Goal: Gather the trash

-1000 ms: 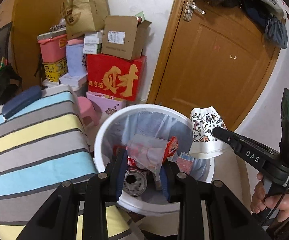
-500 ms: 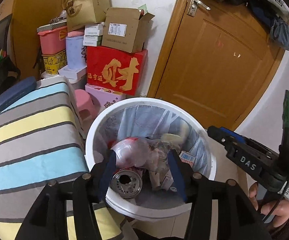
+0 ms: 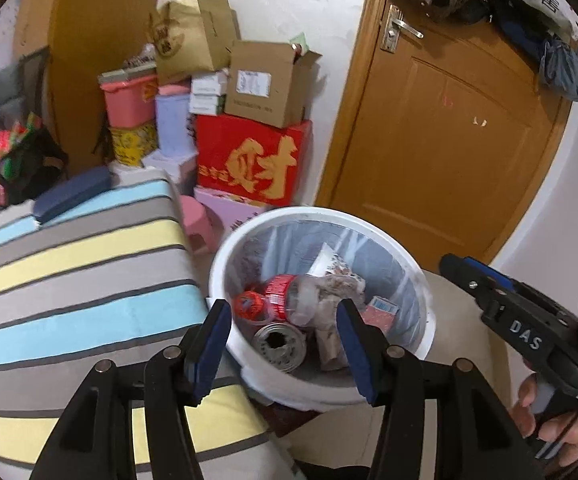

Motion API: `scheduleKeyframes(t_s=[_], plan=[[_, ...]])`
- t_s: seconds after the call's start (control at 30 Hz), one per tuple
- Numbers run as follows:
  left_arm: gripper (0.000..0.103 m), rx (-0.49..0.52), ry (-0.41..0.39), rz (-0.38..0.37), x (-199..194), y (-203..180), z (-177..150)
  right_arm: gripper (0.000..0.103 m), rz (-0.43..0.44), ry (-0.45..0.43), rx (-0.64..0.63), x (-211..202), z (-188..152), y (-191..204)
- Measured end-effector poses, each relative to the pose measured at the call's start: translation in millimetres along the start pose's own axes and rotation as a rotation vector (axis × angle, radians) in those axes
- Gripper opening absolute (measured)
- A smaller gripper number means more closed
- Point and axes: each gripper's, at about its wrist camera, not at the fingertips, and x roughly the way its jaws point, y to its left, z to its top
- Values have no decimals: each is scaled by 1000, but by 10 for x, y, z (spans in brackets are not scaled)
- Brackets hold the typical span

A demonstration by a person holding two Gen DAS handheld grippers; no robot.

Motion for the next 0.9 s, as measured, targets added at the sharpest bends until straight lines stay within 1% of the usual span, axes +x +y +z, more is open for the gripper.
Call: scheduleKeyframes(t_s=[0.1,0.13,0.17,0.3,0.37,0.5,0.67,0.73,0.77,0.87,0.9], plan=[[60,-3,-19,31,-160,32,-67,33,-4,-16,-15,-65,-40,83],[63,-7,-25,43,-206,46,-82,33,2,-20,-23,-86,-62,112],[65,-11,-31,64,-261,54,-105,33,6,-23,-29,-114,-87,137],[65,-5,-63,135,-463,87,-201,34,5,-36,-45,-207,-180,259],[65,4,-79,169,-567,85,-275,38,0,-43,-53,-249,-223,310],[65,9,-99,183,-744,114,-429,39,16,-50,-78,-342,-311,415],[65,-16,-105,182,-868,175,-602,40,2,-58,-84,-441,-419,504],[65,-9,-111,216,-915,183,-665,40,9,-67,-88,-480,-452,533],[65,-3,-112,231,-930,183,-677,40,-1,-71,-96,-493,-469,552],[65,-10,-116,235,-1002,205,-739,40,-23,-81,-104,-513,-518,597],[65,-12,-117,234,-1022,209,-758,40,-14,-79,-100,-517,-524,597]])
